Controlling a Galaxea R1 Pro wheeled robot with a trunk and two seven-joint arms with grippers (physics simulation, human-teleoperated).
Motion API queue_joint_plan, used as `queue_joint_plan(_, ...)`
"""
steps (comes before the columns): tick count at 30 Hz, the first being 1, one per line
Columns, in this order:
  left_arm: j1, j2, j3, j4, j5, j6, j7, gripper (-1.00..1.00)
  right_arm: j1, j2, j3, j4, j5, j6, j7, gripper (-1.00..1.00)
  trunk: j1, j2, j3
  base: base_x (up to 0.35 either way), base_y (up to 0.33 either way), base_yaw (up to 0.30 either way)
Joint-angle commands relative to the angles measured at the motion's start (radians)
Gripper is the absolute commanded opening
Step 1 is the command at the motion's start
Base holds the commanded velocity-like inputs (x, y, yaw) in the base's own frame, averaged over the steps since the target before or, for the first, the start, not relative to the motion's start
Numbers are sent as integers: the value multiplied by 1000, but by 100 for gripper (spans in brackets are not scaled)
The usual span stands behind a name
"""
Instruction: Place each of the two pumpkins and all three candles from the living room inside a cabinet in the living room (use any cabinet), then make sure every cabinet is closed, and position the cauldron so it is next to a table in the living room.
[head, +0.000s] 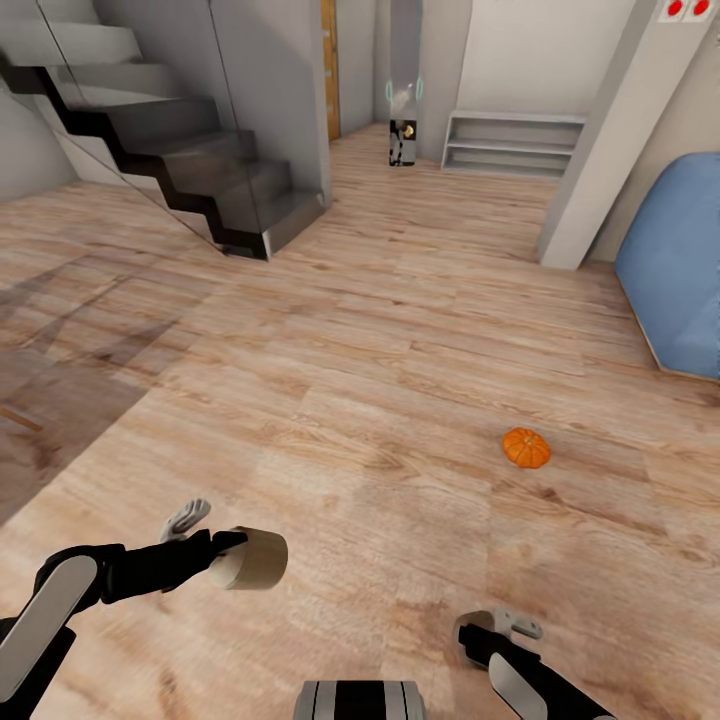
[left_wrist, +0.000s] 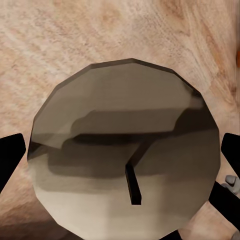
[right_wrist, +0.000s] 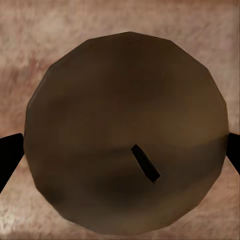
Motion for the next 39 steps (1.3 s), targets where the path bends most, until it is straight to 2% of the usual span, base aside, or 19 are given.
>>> queue_joint_plan(1,0,1,-1,-1,10,1,11,-100,0,-1,8,-3,-5,4,-8,-100,-1,0,3,0,0,0)
queue_joint_plan(6,0,-1,-1,4,6,0,13,-100,0,-2,9,-6,-4,2,-6,-100,-3,1,23,0,0,0)
queue_joint_plan(12,0,-6,1,8,-16,-5,27,-100,0,-1,9,-9,-5,3,5,-100,-6,3,46,0,0,0)
queue_joint_plan(14,11,-18,-11,-3,-7,-15,38,-100,-2,2,6,-6,1,-8,5,-100,-6,3,46,0,0,0)
queue_joint_plan(19,40,-25,-40,-31,32,-43,65,-100,-2,3,7,-10,1,-11,5,-100,-6,3,49,0,0,0)
queue_joint_plan(23,64,-32,-64,-7,57,-64,87,-100,-2,3,7,-11,1,-21,4,-100,-8,4,65,0,0,0)
queue_joint_plan(26,81,-33,-81,2,66,-76,104,-100,-2,3,7,-11,1,-22,4,-100,-8,4,65,0,0,0)
queue_joint_plan(30,105,-33,-94,1,86,-95,127,-100,-2,2,7,-11,1,-22,4,-100,-10,5,80,0,0,0)
queue_joint_plan(35,105,-33,-97,1,111,-123,155,-100,-2,2,7,-11,0,-22,4,-100,-12,6,100,0,0,0)
queue_joint_plan(39,105,-33,-117,0,136,-147,177,-100,-2,2,7,-11,0,-22,4,-100,-14,7,115,0,0,0)
